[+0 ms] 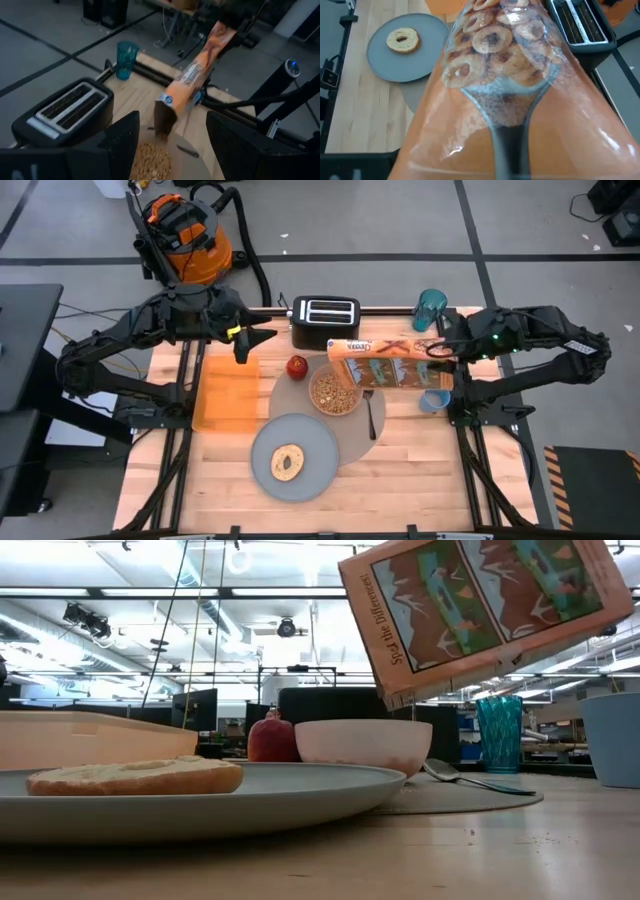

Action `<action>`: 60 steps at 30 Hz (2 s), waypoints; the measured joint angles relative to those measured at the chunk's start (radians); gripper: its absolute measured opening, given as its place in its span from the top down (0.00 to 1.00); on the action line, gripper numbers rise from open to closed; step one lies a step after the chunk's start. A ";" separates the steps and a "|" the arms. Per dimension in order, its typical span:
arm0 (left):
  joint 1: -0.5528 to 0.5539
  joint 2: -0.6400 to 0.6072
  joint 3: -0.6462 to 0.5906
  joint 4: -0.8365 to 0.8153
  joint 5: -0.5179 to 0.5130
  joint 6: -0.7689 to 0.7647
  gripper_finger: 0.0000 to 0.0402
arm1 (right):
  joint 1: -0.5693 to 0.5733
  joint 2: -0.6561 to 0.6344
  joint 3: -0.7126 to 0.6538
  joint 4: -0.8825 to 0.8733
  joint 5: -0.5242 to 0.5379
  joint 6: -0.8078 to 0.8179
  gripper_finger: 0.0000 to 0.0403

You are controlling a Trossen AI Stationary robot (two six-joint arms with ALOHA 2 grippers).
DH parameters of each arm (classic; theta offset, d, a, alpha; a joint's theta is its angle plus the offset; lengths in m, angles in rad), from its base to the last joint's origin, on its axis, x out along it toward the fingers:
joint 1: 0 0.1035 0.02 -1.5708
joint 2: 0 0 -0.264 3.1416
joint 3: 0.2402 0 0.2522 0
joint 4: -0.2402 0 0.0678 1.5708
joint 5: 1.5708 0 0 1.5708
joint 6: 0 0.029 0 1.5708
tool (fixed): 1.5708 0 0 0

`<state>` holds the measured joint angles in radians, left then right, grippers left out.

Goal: Arrange a breakfast setting
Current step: Pour the cereal from the cereal box into the orange bowl

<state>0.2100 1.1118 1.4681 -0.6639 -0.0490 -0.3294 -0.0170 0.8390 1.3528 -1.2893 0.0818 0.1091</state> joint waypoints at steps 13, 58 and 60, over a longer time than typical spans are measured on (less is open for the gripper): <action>0.000 0.000 0.000 0.240 -0.044 0.000 0.41 | 0.000 -0.229 -0.146 0.100 0.003 0.098 0.45; -0.048 0.007 0.000 0.509 0.013 0.076 0.41 | 0.000 -0.644 -0.353 0.741 -0.081 0.051 0.45; -0.048 0.008 0.000 0.508 -0.012 0.079 0.41 | 0.000 -0.644 -0.367 0.840 -0.081 0.030 0.45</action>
<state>0.1616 1.1195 1.4681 -0.1557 -0.0615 -0.2503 -0.0166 0.1951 0.9861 -0.4493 0.0012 0.1391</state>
